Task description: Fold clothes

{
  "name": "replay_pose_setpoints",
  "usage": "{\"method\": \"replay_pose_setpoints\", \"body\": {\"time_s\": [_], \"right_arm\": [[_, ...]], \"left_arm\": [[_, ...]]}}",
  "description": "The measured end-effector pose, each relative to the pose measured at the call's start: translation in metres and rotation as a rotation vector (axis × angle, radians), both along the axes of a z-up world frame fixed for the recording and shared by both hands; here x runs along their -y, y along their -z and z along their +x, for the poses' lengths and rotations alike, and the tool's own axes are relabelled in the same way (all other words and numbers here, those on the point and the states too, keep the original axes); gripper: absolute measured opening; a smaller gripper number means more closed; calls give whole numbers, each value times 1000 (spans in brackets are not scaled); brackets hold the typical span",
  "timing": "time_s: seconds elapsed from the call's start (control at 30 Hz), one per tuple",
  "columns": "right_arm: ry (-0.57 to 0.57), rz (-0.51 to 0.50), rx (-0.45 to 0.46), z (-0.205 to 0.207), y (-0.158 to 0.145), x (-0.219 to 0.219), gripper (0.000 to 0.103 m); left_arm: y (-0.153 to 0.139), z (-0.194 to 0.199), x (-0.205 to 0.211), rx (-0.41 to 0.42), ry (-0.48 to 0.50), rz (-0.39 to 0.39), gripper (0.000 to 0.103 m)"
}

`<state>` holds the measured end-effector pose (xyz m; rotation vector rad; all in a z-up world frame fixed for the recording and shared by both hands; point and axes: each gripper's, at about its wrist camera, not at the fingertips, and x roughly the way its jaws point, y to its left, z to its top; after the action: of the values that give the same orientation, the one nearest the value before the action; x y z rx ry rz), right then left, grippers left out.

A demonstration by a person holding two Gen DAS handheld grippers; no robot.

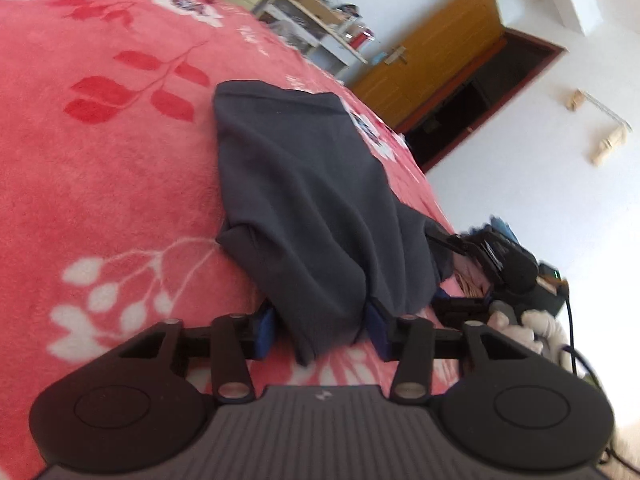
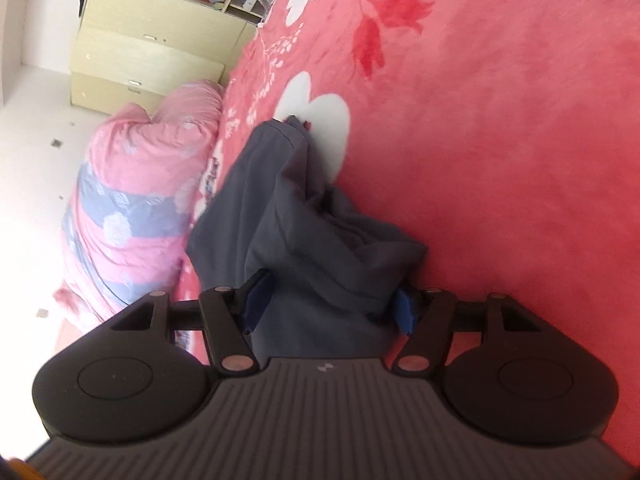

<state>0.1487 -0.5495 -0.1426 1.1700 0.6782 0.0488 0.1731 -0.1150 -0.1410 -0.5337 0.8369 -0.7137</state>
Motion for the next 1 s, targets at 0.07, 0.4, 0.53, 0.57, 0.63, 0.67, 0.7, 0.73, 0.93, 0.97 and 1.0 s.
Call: {"method": "replay_pose_setpoints", "body": {"time_s": [0.07,0.4,0.53,0.57,0.63,0.67,0.7,0.73,0.93,0.97,1.0], "right_arm": [[13,22,19,5,3,-1,58],[96,84,98,-27,-14,-23,10],[72,80,151,-85,-39,-34,10],[73,83,160,-106,-43,-37,10],[71,94,166,-153,-42,-48,10],[68,96,164,-177,-40,-55,10],[64,95,160,-200,-38,-61,12],[47,77,147,-219,-32,-67,14],[98,-112,74,-289,-20,-61,20],[120,-127,92,-298,-23,-56,21],[133,-156,112,-304,-28,-53,24]], "left_arm": [[3,5,1,-32,-35,-29,22],[-32,-16,-27,-8,-32,-141,4],[-58,-57,-56,43,96,-138,4],[-62,-71,-65,51,133,-136,4],[-67,-99,-83,62,203,-128,4],[-67,-113,-90,68,235,-119,4],[-66,-124,-93,83,261,-82,4],[-64,-135,-96,98,286,-42,5],[-41,-163,-95,111,338,162,20],[-39,-164,-96,109,340,175,30],[-38,-164,-97,110,342,180,38]]}}
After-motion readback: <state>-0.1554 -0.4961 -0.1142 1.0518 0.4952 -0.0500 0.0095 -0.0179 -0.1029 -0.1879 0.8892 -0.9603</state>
